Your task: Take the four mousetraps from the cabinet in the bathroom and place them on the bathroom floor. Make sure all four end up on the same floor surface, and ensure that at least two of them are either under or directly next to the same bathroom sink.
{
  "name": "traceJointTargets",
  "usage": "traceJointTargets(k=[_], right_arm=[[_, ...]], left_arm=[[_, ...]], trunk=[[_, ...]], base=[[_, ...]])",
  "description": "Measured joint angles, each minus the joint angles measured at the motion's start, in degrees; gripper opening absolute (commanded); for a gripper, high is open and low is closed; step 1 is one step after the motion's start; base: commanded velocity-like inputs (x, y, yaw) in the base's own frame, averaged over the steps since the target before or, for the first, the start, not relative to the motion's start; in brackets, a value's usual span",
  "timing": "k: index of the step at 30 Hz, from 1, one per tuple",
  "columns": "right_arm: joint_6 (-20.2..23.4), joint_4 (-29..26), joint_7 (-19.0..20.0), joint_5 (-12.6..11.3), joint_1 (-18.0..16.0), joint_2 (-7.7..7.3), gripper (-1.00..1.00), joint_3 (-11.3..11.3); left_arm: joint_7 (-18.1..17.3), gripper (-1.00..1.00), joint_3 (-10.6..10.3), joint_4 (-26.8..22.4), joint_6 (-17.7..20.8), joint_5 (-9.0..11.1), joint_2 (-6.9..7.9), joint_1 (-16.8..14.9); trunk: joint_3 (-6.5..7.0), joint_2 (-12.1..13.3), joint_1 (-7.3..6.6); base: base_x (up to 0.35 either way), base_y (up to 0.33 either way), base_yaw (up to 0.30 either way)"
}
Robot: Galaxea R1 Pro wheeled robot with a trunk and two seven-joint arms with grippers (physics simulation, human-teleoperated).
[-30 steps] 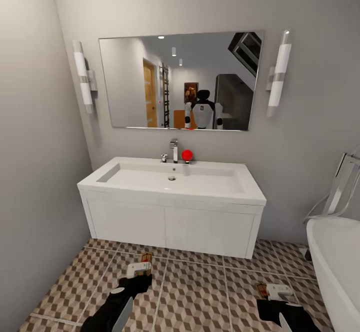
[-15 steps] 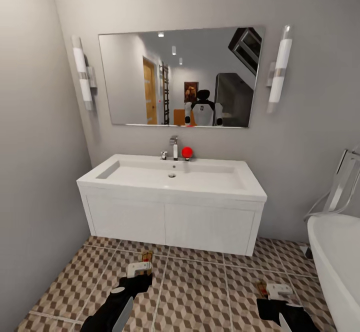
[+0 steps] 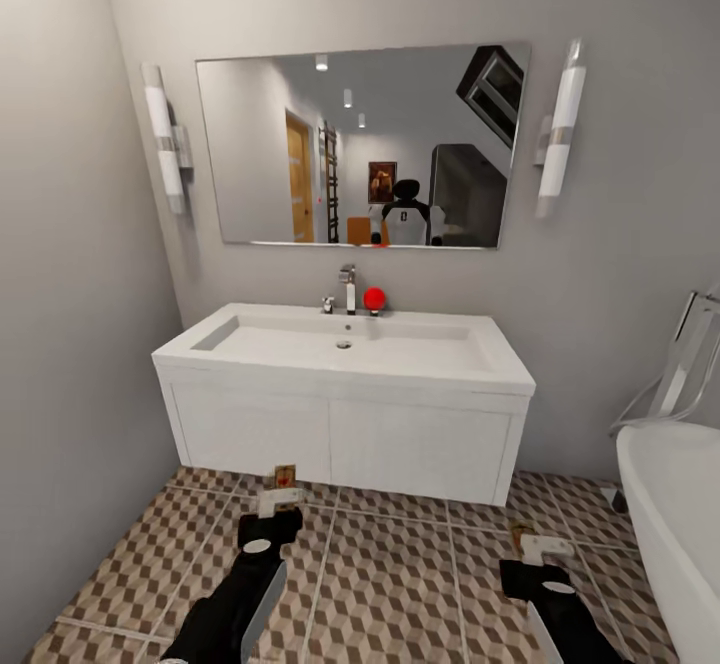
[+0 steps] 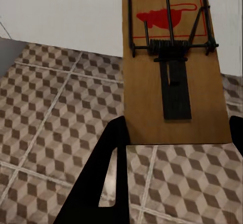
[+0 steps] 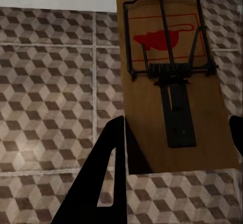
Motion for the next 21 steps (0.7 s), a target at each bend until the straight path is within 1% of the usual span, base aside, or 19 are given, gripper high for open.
traceJointTargets(k=[2, 5, 7, 12, 17, 19, 21], right_arm=[[0.0, -1.2, -1.0, 0.0, 0.0, 0.25, -1.00, 0.0], [0.0, -1.7, -1.4, -0.1, 0.0, 0.40, -1.00, 0.1], [0.0, -1.8, -1.5, -0.1, 0.0, 0.45, -1.00, 0.1], [0.0, -1.9, -1.5, -0.2, 0.0, 0.49, -1.00, 0.2], [0.0, -1.7, -1.5, -0.2, -0.1, 0.50, -1.00, 0.2], [0.0, -1.6, -1.5, -0.2, 0.0, 0.51, -1.00, 0.2], [0.0, -1.6, -1.5, -0.1, 0.0, 0.51, -1.00, 0.2]], left_arm=[[0.6, -1.00, -3.0, -1.7, 1.1, 0.1, -0.15, 0.0], [1.1, -1.00, -5.0, -2.7, 1.8, 0.2, -0.17, 0.0], [1.1, -1.00, -5.4, -2.9, 2.1, 0.3, -0.17, 0.0], [1.0, -1.00, -5.8, -2.9, 2.8, 0.5, -0.09, 0.0], [0.9, -1.00, -5.9, -2.7, 5.4, 0.9, 0.10, 0.0], [0.9, -1.00, -5.8, -2.7, 6.0, 1.3, 0.14, 0.0], [0.9, -1.00, -5.8, -2.7, 6.6, 2.3, 0.12, 0.0]], trunk=[[-0.36, -0.8, 0.44], [-0.90, -2.0, 1.10], [-1.26, -2.8, 1.54], [-2.16, -4.8, 2.64], [-3.06, -6.8, 3.74], [-3.41, -7.6, 4.18], [-3.77, -8.4, 4.61]], base=[[0.000, 0.000, 0.000], [0.000, 0.000, 0.000], [0.000, 0.000, 0.000], [0.000, 0.000, 0.000], [0.000, 0.000, 0.000], [0.000, 0.000, 0.000], [0.000, 0.000, 0.000]])
